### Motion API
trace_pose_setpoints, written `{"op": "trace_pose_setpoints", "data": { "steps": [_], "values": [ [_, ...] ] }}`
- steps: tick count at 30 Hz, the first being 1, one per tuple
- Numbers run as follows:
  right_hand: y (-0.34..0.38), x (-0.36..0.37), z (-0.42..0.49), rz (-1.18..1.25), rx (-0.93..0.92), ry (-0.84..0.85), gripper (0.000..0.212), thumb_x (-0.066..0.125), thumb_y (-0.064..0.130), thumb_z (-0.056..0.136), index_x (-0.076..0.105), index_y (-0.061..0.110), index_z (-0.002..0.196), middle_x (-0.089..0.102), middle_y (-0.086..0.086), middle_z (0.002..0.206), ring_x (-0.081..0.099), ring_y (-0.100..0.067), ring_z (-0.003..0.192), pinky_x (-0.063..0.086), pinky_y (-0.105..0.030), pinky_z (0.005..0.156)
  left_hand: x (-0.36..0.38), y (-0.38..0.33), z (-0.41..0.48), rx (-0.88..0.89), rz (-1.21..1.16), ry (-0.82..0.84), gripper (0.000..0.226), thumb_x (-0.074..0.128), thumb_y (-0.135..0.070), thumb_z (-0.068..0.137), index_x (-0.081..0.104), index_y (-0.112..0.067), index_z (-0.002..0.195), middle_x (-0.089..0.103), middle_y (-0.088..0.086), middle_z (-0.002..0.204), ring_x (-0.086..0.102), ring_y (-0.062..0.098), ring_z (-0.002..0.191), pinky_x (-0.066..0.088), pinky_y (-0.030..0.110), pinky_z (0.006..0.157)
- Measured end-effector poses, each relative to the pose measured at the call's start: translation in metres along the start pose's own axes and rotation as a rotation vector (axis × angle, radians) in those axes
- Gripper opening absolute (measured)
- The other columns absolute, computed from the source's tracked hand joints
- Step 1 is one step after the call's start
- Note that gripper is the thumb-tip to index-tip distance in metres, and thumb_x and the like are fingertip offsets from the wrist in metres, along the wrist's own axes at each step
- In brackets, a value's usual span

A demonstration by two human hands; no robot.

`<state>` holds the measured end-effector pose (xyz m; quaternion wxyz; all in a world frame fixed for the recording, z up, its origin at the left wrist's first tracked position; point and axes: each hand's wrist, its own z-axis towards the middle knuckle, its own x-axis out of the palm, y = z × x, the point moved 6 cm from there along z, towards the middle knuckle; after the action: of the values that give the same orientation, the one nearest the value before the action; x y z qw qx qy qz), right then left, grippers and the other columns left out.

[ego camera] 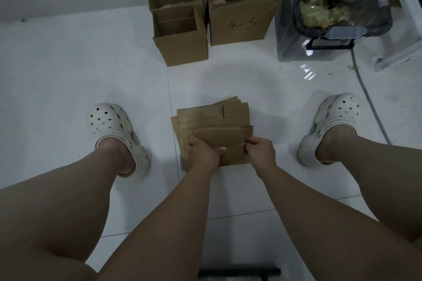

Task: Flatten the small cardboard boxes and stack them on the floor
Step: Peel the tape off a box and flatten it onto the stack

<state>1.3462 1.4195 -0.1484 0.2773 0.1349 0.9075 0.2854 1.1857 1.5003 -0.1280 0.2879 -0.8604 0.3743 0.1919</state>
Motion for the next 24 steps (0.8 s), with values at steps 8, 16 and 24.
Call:
{"op": "trace_pose_setpoints", "data": {
  "steps": [8, 16, 24],
  "values": [
    [0.011, 0.001, 0.005, -0.195, -0.033, -0.052, 0.027, 0.049, 0.004, 0.087, 0.074, 0.013, 0.091, 0.07, -0.009, 0.091, 0.061, -0.025, 0.081, 0.05, -0.03, 0.068, 0.002, 0.0, 0.0, -0.014, -0.019, -0.013, 0.098, 0.08, -0.033, 0.073, 0.013, -0.013, 0.142, 0.027, 0.015, 0.145, 0.038, 0.034, 0.128, 0.037, 0.05, 0.101],
    [0.005, 0.002, 0.006, -0.058, 0.046, -0.082, 0.021, 0.053, 0.009, 0.09, 0.074, 0.011, 0.091, 0.068, -0.008, 0.092, 0.06, -0.027, 0.089, 0.043, -0.028, 0.07, 0.001, -0.002, 0.003, -0.027, -0.037, -0.005, 0.098, 0.079, -0.031, 0.074, 0.012, -0.014, 0.143, 0.028, 0.016, 0.145, 0.038, 0.035, 0.128, 0.04, 0.049, 0.1],
    [-0.006, 0.004, -0.005, 0.419, 0.226, 0.006, 0.027, 0.059, 0.007, 0.086, 0.057, 0.013, 0.06, 0.054, -0.007, 0.072, 0.049, -0.021, 0.075, 0.042, -0.035, 0.073, -0.002, -0.005, 0.002, -0.026, -0.092, 0.011, 0.094, 0.079, -0.025, 0.074, 0.015, -0.014, 0.142, 0.029, 0.015, 0.144, 0.039, 0.033, 0.127, 0.043, 0.042, 0.096]
  ]
}}
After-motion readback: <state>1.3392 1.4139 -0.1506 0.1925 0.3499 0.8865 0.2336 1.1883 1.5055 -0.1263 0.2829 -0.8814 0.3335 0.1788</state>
